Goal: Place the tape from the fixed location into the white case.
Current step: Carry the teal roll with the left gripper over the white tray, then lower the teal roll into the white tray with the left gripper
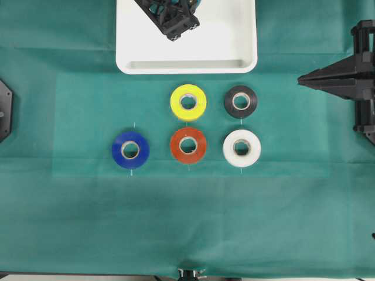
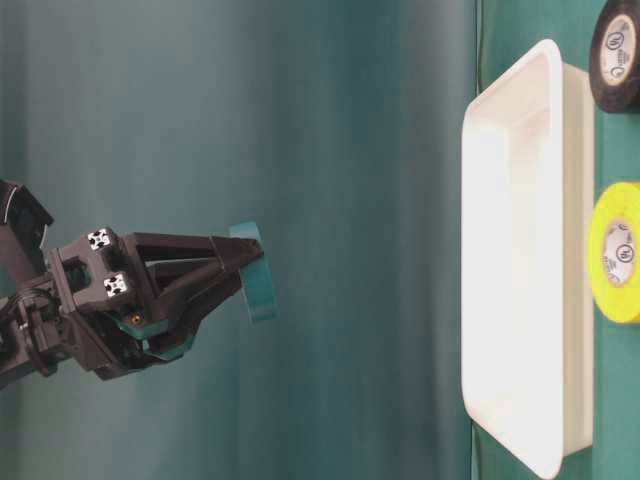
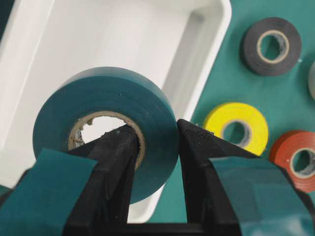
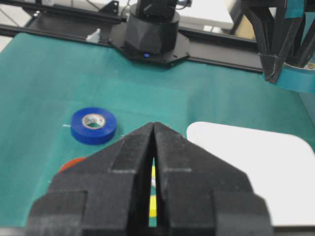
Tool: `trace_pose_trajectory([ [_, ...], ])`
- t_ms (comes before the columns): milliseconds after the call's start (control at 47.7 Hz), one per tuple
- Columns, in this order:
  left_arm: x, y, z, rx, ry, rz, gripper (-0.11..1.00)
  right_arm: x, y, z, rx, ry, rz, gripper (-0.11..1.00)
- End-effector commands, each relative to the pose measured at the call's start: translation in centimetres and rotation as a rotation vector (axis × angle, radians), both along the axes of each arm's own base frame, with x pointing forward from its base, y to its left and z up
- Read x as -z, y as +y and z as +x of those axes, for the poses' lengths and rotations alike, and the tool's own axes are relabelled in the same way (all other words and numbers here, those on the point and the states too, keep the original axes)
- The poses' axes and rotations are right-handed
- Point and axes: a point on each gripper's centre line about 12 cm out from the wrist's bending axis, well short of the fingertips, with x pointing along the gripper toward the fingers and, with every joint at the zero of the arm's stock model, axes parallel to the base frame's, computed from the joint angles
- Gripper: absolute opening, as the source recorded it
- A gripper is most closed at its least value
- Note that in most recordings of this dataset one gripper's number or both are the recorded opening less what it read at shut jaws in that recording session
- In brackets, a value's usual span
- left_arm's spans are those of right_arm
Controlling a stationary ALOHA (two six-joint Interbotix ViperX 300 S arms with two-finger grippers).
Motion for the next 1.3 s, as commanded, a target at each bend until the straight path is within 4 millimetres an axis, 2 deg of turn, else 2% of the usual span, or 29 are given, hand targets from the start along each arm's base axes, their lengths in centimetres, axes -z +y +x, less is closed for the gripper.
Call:
trace_pose_trajectory([
  [0,-1.5,-0.1,-0.2,0.003,-0.040,0.012,0.22,-1.1,0.0,0.3,0.000,-0.026,0.001,-0.01],
  [84,-0.9,-0.1,-0.1,0.002,-0.037,0.011,0.22,-1.0,0.0,0.2,0.002,-0.023,0.001,-0.01],
  [272,2.0,0.2,0.1,-0.001,-0.016,0.005,0.22,-1.0,0.0,0.2,0.000,-0.021,0.001,-0.01],
  [608,10.0,1.7,1.1,-0.026,0.027,-0.011,0.22,-1.0,0.0,0.2,0.002,-0.021,0.005,-0.01],
  [796,12.4,2.5,1.6,-0.032,-0.018,0.005,0.22,-1.0,0.0,0.2,0.000,-0.021,0.001,-0.01],
  [964,14.4,3.5,1.1,-0.019,0.011,0.016,0.22,-1.0,0.0,0.2,0.000,-0.020,0.001,-0.01],
  [1279,17.1,4.3,1.5,-0.016,0.019,0.021,0.22,-0.9,0.0,0.3,0.000,-0.017,0.002,-0.01],
])
